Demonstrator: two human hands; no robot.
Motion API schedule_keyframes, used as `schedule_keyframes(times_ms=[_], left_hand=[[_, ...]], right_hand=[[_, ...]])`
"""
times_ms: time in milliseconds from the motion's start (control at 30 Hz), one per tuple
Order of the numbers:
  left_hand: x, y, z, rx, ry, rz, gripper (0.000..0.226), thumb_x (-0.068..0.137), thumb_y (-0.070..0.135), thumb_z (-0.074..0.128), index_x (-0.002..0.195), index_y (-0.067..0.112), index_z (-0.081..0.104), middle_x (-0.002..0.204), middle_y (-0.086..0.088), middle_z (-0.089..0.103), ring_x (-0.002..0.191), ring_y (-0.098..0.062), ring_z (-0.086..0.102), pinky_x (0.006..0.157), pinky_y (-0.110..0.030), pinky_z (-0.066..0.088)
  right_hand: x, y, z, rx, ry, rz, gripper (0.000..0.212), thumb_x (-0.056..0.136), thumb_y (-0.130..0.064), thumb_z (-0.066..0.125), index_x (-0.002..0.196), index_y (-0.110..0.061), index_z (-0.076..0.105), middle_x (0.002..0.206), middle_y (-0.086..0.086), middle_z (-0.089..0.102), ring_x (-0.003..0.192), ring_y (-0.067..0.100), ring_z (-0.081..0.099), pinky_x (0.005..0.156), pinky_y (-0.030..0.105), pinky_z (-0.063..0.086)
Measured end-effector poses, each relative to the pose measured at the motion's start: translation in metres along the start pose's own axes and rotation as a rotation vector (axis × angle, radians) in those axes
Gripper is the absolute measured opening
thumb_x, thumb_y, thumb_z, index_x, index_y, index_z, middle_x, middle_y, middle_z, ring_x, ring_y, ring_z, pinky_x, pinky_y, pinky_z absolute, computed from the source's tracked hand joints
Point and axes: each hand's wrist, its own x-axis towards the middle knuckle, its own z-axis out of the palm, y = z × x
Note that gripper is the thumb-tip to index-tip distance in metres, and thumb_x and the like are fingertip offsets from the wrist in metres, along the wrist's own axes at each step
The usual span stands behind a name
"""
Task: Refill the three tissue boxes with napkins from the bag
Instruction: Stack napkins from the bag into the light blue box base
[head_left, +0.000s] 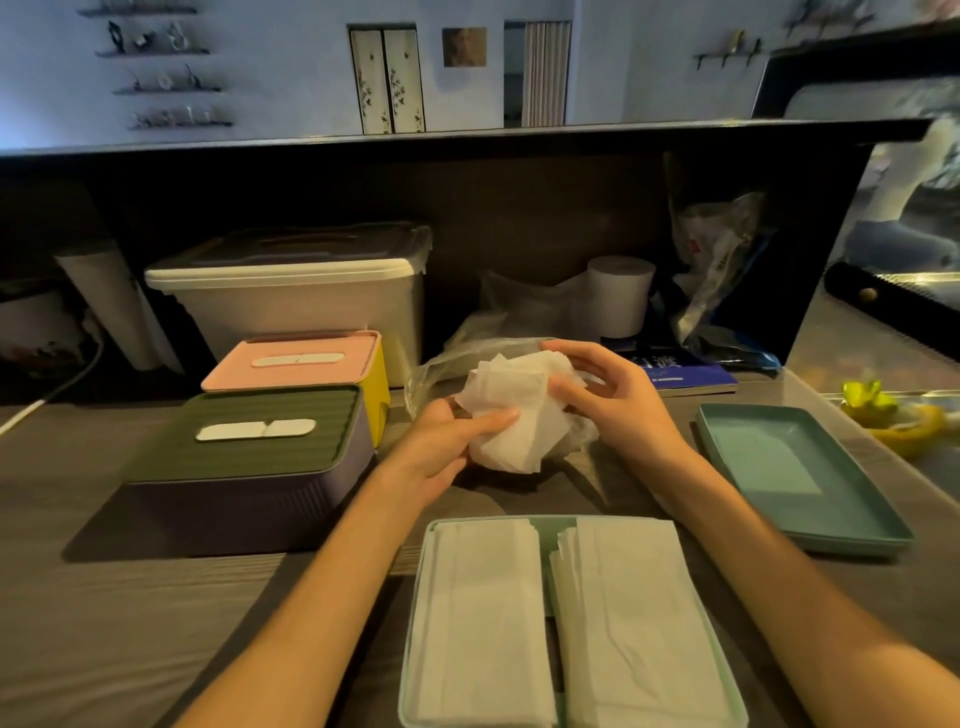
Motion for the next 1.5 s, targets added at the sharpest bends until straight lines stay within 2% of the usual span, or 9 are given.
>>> schedule_keyframes(times_ms=[167, 267, 467, 600, 700, 867, 967, 1233, 1500], left_hand=[[-0.003, 0.004, 0.000, -0.109, -0.042, -0.022, 0.029, 0.089, 0.008, 0.072, 0.115, 0.018, 0.062, 0.104, 0.001, 0.074, 0.105, -0.018, 0.067, 0.073, -0.027, 0.059], [-0.004, 0.004, 0.000, -0.152, -0.049, -0.010, 0.043, 0.088, 0.011, 0.073, 0.127, 0.020, 0.059, 0.116, -0.002, 0.072, 0.111, -0.022, 0.066, 0.081, -0.032, 0.060], [-0.008, 0.003, 0.002, 0.054, -0.088, 0.150, 0.037, 0.093, 0.015, 0.070, 0.120, 0.036, 0.055, 0.121, 0.004, 0.067, 0.112, -0.013, 0.064, 0.080, -0.022, 0.058], [-0.009, 0.005, 0.001, 0.192, -0.128, 0.262, 0.043, 0.092, 0.010, 0.070, 0.121, 0.038, 0.055, 0.114, 0.014, 0.069, 0.109, -0.001, 0.065, 0.087, -0.021, 0.055], [-0.011, 0.007, -0.001, 0.322, -0.140, 0.339, 0.043, 0.093, 0.008, 0.069, 0.119, 0.039, 0.055, 0.112, 0.021, 0.067, 0.105, 0.010, 0.062, 0.084, -0.012, 0.051], [-0.004, 0.004, -0.001, 0.380, -0.071, 0.369, 0.048, 0.091, 0.019, 0.073, 0.133, 0.032, 0.054, 0.124, 0.010, 0.064, 0.113, -0.002, 0.060, 0.082, -0.016, 0.054], [0.001, 0.000, -0.002, 0.414, -0.007, 0.335, 0.059, 0.088, 0.025, 0.077, 0.141, 0.028, 0.050, 0.131, 0.007, 0.059, 0.120, -0.008, 0.055, 0.093, -0.026, 0.054], [0.002, -0.003, -0.002, 0.214, -0.080, 0.072, 0.049, 0.087, 0.020, 0.078, 0.131, 0.021, 0.057, 0.120, 0.002, 0.072, 0.106, -0.010, 0.070, 0.084, -0.025, 0.058], [-0.004, 0.001, -0.005, -0.083, -0.067, -0.076, 0.029, 0.096, 0.009, 0.065, 0.119, 0.020, 0.052, 0.111, -0.004, 0.070, 0.100, -0.018, 0.068, 0.080, -0.033, 0.060]], right_hand=[[0.002, -0.002, -0.002, -0.059, 0.064, -0.076, 0.028, 0.094, -0.018, 0.073, 0.121, -0.026, 0.071, 0.114, -0.016, 0.073, 0.110, -0.001, 0.066, 0.088, 0.017, 0.056], [0.001, -0.002, -0.002, -0.061, 0.113, -0.084, 0.029, 0.092, -0.018, 0.074, 0.121, -0.024, 0.071, 0.114, -0.013, 0.072, 0.108, 0.002, 0.067, 0.087, 0.017, 0.057], [0.000, -0.004, 0.000, 0.029, 0.029, 0.281, 0.039, 0.090, -0.037, 0.074, 0.125, -0.024, 0.065, 0.116, -0.007, 0.069, 0.105, 0.009, 0.067, 0.062, 0.014, 0.055], [0.000, -0.010, -0.007, 0.166, -0.130, 0.497, 0.057, 0.079, -0.057, 0.073, 0.122, -0.019, 0.070, 0.121, 0.008, 0.071, 0.110, 0.023, 0.070, 0.078, 0.028, 0.061], [0.000, -0.015, -0.014, 0.116, -0.247, 0.594, 0.063, 0.076, -0.069, 0.068, 0.118, -0.023, 0.073, 0.113, 0.005, 0.076, 0.110, 0.025, 0.069, 0.090, 0.037, 0.059], [-0.004, -0.014, -0.009, -0.049, -0.178, 0.313, 0.022, 0.094, -0.048, 0.064, 0.112, -0.038, 0.073, 0.109, -0.007, 0.072, 0.107, 0.015, 0.066, 0.081, 0.027, 0.058], [-0.004, -0.015, -0.006, -0.052, -0.084, 0.244, 0.029, 0.093, -0.033, 0.071, 0.122, -0.032, 0.067, 0.112, -0.006, 0.068, 0.103, 0.012, 0.066, 0.066, 0.019, 0.056], [-0.001, -0.011, -0.011, 0.020, 0.066, 0.153, 0.039, 0.086, -0.024, 0.080, 0.122, -0.029, 0.066, 0.115, -0.007, 0.070, 0.107, 0.011, 0.068, 0.080, 0.029, 0.063], [0.002, -0.017, -0.020, 0.056, 0.194, 0.090, 0.014, 0.095, -0.026, 0.070, 0.106, -0.035, 0.066, 0.104, -0.004, 0.070, 0.099, 0.013, 0.069, 0.072, 0.026, 0.062]])
